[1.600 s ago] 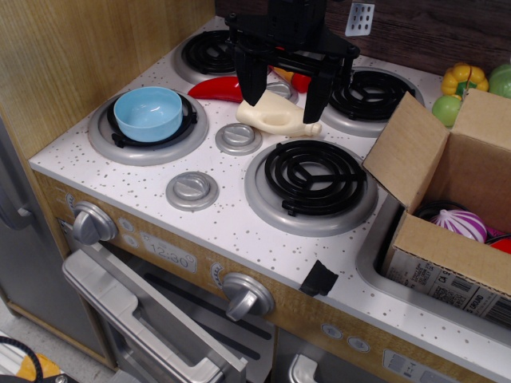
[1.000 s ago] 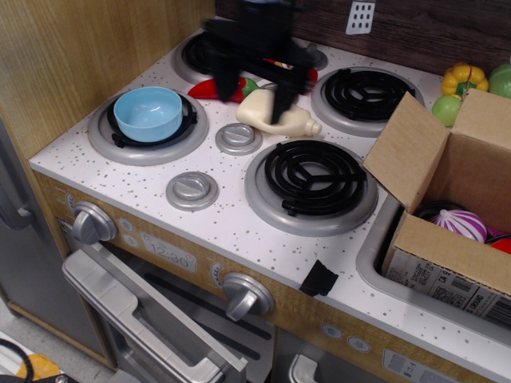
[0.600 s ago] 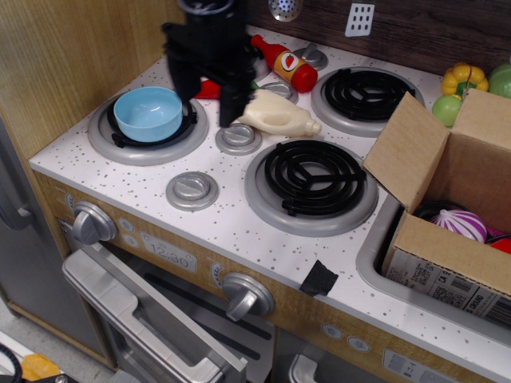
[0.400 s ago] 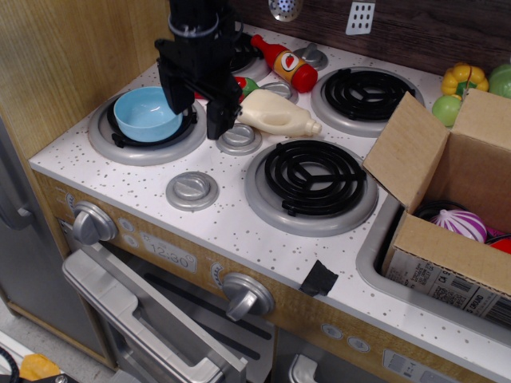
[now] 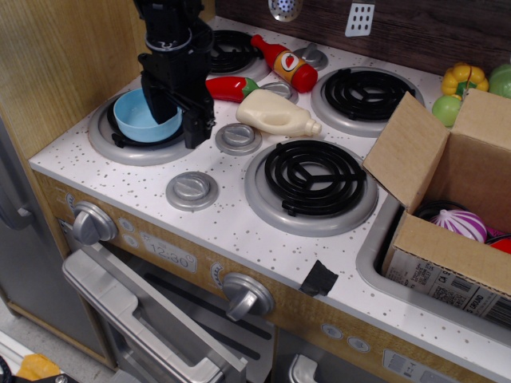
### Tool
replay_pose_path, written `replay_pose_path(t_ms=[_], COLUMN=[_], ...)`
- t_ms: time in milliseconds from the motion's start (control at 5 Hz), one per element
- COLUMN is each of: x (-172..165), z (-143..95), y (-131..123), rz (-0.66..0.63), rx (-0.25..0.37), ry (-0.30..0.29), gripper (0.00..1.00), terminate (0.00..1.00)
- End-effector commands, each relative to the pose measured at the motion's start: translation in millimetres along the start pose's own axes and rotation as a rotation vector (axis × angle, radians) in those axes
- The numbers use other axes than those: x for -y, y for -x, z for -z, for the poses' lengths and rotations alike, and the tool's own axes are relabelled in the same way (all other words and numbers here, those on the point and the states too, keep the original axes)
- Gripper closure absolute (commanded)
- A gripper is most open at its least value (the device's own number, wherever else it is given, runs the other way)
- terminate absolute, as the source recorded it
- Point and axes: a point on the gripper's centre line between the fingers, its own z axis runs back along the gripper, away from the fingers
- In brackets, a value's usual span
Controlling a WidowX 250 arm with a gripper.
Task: Pick up bowl and put in small4fbox
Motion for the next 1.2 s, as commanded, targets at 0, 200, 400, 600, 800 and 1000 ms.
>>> replay_pose_path(t_ms=[0, 200, 400, 600, 800, 1000], x=[-21.6, -26.1, -27.1, -24.7, -19.8, -13.8], z=[-9.5, -2.1, 8.2, 11.3, 5.6, -1.5], y=[-5.8, -3.1, -2.8, -1.4, -1.1, -2.7], rz=[0.035, 0.032, 0.0, -0.045, -0.062, -0.079], rx=[0.06, 0.079, 0.113, 0.14, 0.138, 0.143], ry=[-0.072, -0.06, 0.007, 0.006, 0.0, 0.009], gripper=[0.0, 0.0, 0.0, 1.0, 1.0, 1.0], terminate=[0.0, 0.0, 0.0, 0.0, 0.0, 0.0])
